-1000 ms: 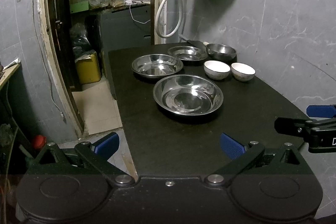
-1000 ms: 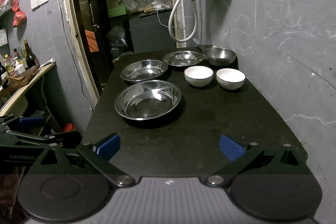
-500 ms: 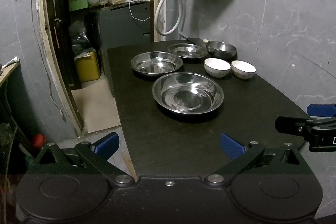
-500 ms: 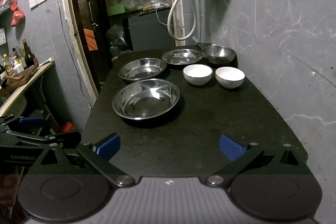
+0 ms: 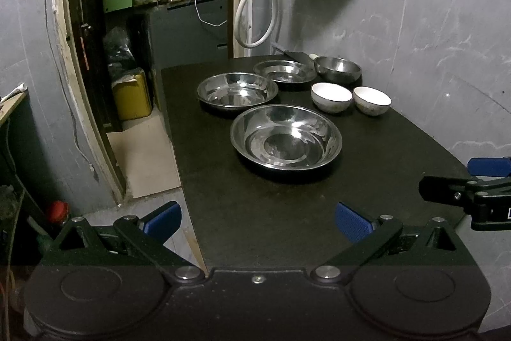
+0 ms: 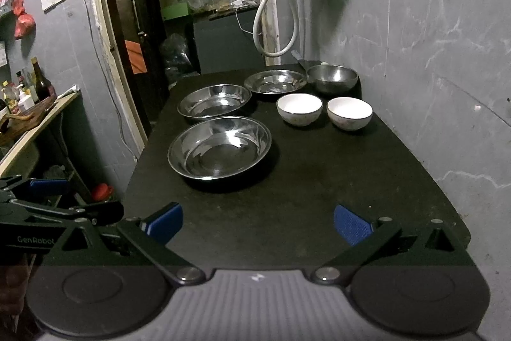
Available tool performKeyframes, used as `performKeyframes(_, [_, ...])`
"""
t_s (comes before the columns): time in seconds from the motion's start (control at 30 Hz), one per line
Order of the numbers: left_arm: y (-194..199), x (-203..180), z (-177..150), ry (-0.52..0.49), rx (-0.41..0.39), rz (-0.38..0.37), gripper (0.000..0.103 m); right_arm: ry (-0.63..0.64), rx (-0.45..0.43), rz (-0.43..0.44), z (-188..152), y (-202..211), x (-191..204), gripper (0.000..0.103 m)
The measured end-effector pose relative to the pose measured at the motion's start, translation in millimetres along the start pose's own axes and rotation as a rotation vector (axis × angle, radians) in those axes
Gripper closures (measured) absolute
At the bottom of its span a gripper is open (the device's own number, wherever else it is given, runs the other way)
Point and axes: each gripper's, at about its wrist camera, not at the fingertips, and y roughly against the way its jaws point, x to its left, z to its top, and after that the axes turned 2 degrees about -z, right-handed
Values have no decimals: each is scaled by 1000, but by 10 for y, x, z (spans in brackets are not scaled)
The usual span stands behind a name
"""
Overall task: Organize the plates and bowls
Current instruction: 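Move the left tool toward the rim of the large steel plate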
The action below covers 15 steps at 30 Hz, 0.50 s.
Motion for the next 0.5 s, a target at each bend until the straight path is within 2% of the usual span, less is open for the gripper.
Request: performKeyframes(0.5, [-170,6,30,0,48,-1,1,-11,44,1,22,-182,-43,0])
